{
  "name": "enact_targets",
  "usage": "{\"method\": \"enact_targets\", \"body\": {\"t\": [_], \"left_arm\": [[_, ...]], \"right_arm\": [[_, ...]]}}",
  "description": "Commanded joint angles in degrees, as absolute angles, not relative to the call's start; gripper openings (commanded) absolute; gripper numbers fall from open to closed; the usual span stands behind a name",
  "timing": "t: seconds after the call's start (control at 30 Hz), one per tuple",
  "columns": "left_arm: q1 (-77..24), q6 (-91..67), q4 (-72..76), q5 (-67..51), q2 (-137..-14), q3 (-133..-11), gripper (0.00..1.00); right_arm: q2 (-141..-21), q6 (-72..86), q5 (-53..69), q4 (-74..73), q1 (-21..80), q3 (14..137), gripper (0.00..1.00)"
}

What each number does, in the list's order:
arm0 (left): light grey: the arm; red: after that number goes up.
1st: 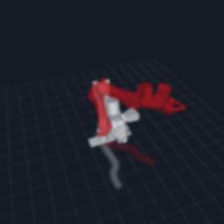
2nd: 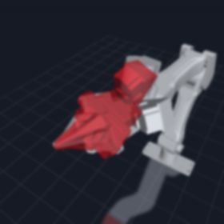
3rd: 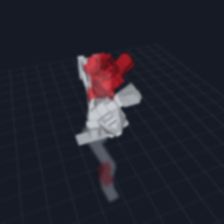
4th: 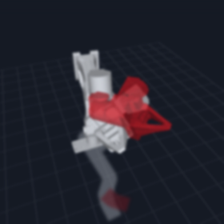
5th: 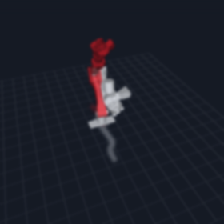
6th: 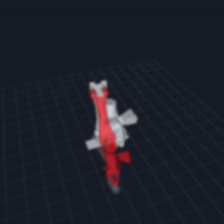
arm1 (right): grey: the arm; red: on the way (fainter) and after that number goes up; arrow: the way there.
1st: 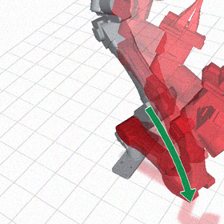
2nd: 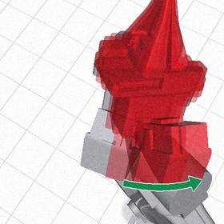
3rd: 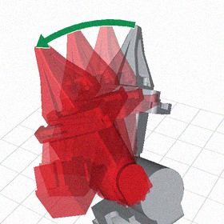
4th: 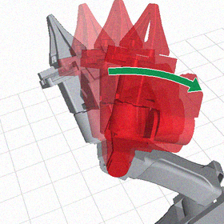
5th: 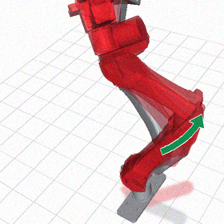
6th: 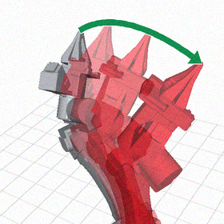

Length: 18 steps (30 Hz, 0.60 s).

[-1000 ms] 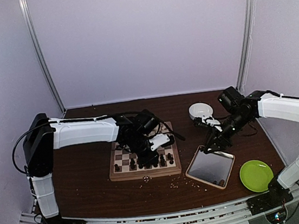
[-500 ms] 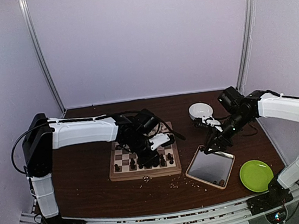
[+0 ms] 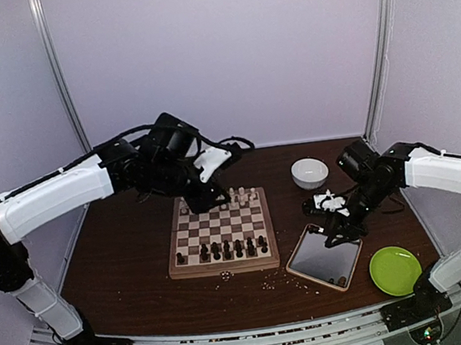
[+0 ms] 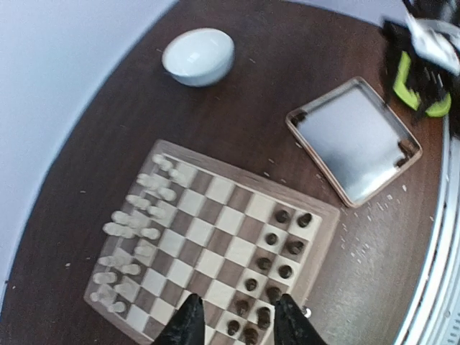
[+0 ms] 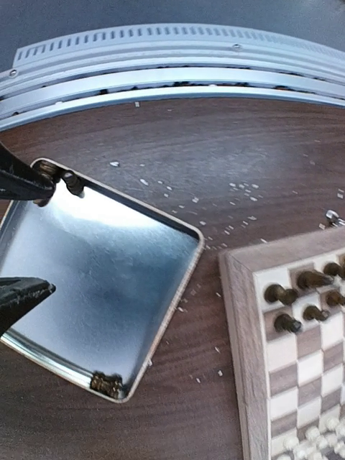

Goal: Set up the chess pieces on the board
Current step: Pick up the pawn from the storage box.

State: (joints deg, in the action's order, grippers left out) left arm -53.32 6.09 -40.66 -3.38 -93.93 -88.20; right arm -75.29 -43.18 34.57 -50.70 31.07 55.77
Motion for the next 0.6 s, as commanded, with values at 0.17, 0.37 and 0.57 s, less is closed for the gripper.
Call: {"method": "enact_targets", "body": {"t": [0.17, 0.37, 0.57], "left_arm": [[-44.40, 0.43, -24.68, 2.92, -84.82, -75.44, 0.37], [-44.12, 0.88, -24.78, 3.66, -84.74, -74.27, 0.37], [-44.13, 0.70, -24.83, 3.46, -84.77, -74.44, 0.37]], "right_arm": [[-77.40, -46.04, 18.86, -54.79, 42.68, 50.24, 0.33], [-79.91, -46.05, 17.24, -53.48, 45.82, 49.15, 0.37], [-83.03, -45.90, 17.34, -51.91, 47.49, 49.15, 0.37]]}}
